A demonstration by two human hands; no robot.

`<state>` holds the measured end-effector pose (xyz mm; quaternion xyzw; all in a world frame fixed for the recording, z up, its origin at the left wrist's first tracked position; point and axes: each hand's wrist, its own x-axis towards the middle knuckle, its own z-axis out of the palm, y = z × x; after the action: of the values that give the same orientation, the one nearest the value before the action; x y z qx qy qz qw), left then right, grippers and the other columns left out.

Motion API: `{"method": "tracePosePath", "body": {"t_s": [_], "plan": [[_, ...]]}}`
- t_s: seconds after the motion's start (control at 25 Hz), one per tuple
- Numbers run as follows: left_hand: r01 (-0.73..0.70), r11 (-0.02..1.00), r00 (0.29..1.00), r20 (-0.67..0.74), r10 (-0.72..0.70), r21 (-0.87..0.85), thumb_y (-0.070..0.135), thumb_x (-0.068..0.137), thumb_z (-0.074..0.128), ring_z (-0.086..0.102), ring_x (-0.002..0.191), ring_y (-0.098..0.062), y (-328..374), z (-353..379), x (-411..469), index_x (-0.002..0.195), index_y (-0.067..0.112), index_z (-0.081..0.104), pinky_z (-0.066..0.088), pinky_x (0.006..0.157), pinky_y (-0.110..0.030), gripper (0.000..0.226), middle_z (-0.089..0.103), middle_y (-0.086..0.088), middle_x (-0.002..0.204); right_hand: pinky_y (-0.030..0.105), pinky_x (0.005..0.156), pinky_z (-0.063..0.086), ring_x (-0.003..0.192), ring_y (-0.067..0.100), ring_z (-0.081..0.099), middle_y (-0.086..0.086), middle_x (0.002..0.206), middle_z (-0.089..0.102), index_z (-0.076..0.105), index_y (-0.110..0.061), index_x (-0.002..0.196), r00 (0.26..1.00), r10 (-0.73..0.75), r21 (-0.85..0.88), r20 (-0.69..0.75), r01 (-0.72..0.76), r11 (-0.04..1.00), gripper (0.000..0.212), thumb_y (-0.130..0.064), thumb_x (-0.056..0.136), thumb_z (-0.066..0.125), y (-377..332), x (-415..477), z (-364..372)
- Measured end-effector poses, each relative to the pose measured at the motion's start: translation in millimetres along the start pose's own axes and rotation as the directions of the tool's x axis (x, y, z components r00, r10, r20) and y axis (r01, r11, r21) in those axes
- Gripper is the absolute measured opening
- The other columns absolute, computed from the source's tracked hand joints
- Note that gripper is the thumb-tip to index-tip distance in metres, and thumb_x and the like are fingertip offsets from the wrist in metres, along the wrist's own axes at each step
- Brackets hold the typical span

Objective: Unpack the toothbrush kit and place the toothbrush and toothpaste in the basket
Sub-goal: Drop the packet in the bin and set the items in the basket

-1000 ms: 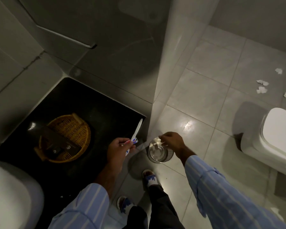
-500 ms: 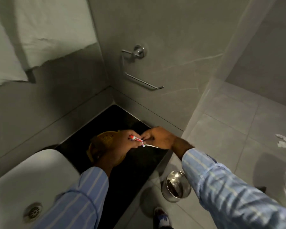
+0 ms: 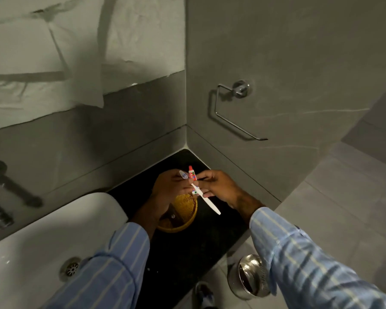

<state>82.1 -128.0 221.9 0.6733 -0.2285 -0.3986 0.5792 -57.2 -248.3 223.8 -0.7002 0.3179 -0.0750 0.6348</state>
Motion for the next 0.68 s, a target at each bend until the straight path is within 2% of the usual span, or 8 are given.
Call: {"method": "tracePosePath", "body": {"t_s": [0.12,0.2,0.28,0.36,0.44,0.48,0.56,0.68], "plan": [[0.038,0.999,0.999,-0.039,-0.037,0.028,0.003,0.08,0.078,0.078,0.075,-0.017,-9.8,-11.7,19.0,0.088,0.007,0.076,0.059,0.06,-0.02,0.01,0.076,-0.018,0.09,0.038,0.082,0.059,0.095,0.033,0.073,0.018,0.105,0.076,0.073,-0.014,0.108,0.999,0.041,-0.018,0.003,-0.041,0.999,0.024,-0.026,0.087,0.074,1.5,27.1,6.3],[0.053,0.994,0.998,-0.048,-0.048,0.095,0.01,0.083,0.077,0.076,0.078,-0.011,-15.5,-25.8,37.9,0.089,0.013,0.077,0.058,0.063,-0.018,0.006,0.076,-0.012,0.092,0.04,0.089,0.059,0.101,0.031,0.071,0.014,0.106,0.076,0.075,-0.014,0.106,0.997,0.072,-0.064,-0.034,-0.074,0.995,0.021,-0.024,0.088,0.071,5.5,51.7,9.2],[0.089,0.974,0.995,-0.067,-0.076,0.207,0.019,0.082,0.078,0.074,0.091,-0.016,-19.0,-44.2,60.6,0.095,0.013,0.076,0.059,0.079,-0.028,0.014,0.075,-0.011,0.099,0.043,0.097,0.055,0.104,0.024,0.069,0.009,0.11,0.075,0.075,-0.015,0.107,0.991,0.107,-0.179,-0.078,-0.12,0.977,0.02,-0.024,0.09,0.068,13.0,78.6,9.0],[0.155,0.973,0.985,-0.101,-0.139,0.171,0.014,0.079,0.081,0.073,0.097,-0.028,-24.8,-61.4,83.1,0.097,0.01,0.073,0.059,0.086,-0.04,0.021,0.072,-0.019,0.107,0.044,0.098,0.055,0.102,0.023,0.069,0.009,0.108,0.074,0.075,-0.014,0.103,0.985,0.152,-0.238,-0.082,-0.167,0.957,0.017,-0.023,0.091,0.066,23.5,105.1,7.9],[0.155,0.965,0.983,-0.129,-0.129,0.21,0.006,0.076,0.082,0.076,0.082,-0.024,-31.2,-73.6,101.3,0.095,0.007,0.069,0.062,0.072,-0.033,0.023,0.072,-0.021,0.102,0.047,0.094,0.057,0.096,0.026,0.072,0.014,0.1,0.076,0.077,-0.01,0.092,0.976,0.188,-0.232,-0.108,-0.208,0.95,0.014,-0.021,0.089,0.068,34.3,127.9,8.2],[0.127,0.943,0.988,-0.123,-0.093,0.309,0.005,0.075,0.083,0.075,0.074,-0.021,-35.1,-78.4,110.0,0.095,0.007,0.068,0.061,0.066,-0.03,0.024,0.073,-0.019,0.096,0.047,0.092,0.058,0.093,0.028,0.073,0.015,0.097,0.077,0.078,-0.009,0.087,0.973,0.203,-0.241,-0.113,-0.225,0.944,0.014,-0.02,0.088,0.07,40.4,138.6,9.7],[0.067,0.879,0.997,-0.073,-0.036,0.472,0.007,0.073,0.084,0.067,0.065,-0.016,-43.7,-82.7,127.9,0.093,0.004,0.067,0.055,0.063,-0.031,0.026,0.071,-0.013,0.085,0.046,0.087,0.061,0.086,0.027,0.075,0.014,0.09,0.077,0.078,-0.01,0.08,0.969,0.234,-0.313,-0.082,-0.248,0.917,0.014,-0.02,0.086,0.071,52.3,158.2,15.4],[0.104,0.855,0.995,-0.062,-0.084,0.507,0.007,0.073,0.085,0.062,0.059,-0.01,-66.3,-82.9,151.6,0.092,0.001,0.065,0.051,0.057,-0.022,0.028,0.07,-0.01,0.081,0.043,0.082,0.063,0.081,0.023,0.075,0.011,0.086,0.077,0.077,-0.01,0.078,0.956,0.293,-0.419,-0.034,-0.28,0.864,0.012,-0.02,0.084,0.073,67.4,181.3,26.4]]}}
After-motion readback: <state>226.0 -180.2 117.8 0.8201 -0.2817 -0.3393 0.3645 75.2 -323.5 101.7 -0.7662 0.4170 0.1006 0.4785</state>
